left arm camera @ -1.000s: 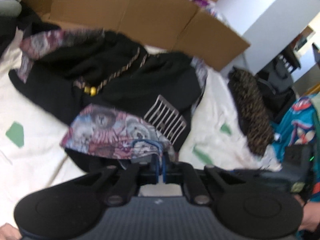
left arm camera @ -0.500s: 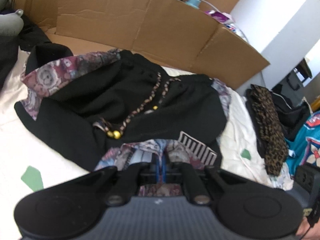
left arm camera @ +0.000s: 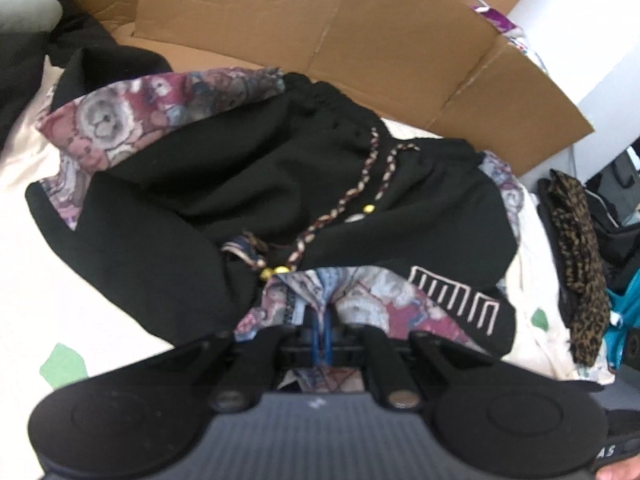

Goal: Fold clothes

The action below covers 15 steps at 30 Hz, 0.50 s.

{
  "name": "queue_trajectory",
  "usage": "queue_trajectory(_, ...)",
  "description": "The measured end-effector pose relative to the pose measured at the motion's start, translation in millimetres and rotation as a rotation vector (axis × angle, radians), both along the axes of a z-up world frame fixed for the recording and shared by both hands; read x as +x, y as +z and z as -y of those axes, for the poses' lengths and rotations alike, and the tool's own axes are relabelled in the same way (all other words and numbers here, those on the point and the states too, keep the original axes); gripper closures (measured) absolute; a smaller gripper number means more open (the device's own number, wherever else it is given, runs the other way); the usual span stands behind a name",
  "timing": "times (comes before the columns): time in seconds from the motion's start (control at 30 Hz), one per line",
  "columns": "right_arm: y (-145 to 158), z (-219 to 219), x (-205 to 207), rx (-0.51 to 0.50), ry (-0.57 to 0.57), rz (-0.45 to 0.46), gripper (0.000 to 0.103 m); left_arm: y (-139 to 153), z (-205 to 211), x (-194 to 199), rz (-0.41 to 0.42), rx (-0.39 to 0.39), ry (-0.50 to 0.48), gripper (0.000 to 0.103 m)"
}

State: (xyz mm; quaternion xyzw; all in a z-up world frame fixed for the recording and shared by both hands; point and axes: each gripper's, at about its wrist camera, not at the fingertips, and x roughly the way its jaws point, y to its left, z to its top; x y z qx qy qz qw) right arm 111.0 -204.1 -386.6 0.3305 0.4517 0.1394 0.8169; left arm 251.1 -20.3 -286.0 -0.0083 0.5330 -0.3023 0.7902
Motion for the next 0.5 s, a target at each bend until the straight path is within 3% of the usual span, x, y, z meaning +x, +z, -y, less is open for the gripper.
queue_trajectory(0.27,-7,-18,25,0.007,0.012,-0.002,0.050,0,-11,5,0.022,0.038,0.031,0.100)
queue_trajectory(0.43,-17,-8,25,0.107,-0.078,-0.036,0.050,0,-12,6,0.029,0.040,0.029,0.100)
queue_trajectory(0.5,-23,-2,23,0.150,-0.120,-0.053,0.055,0,-12,6,0.035,0.044,0.025,0.100)
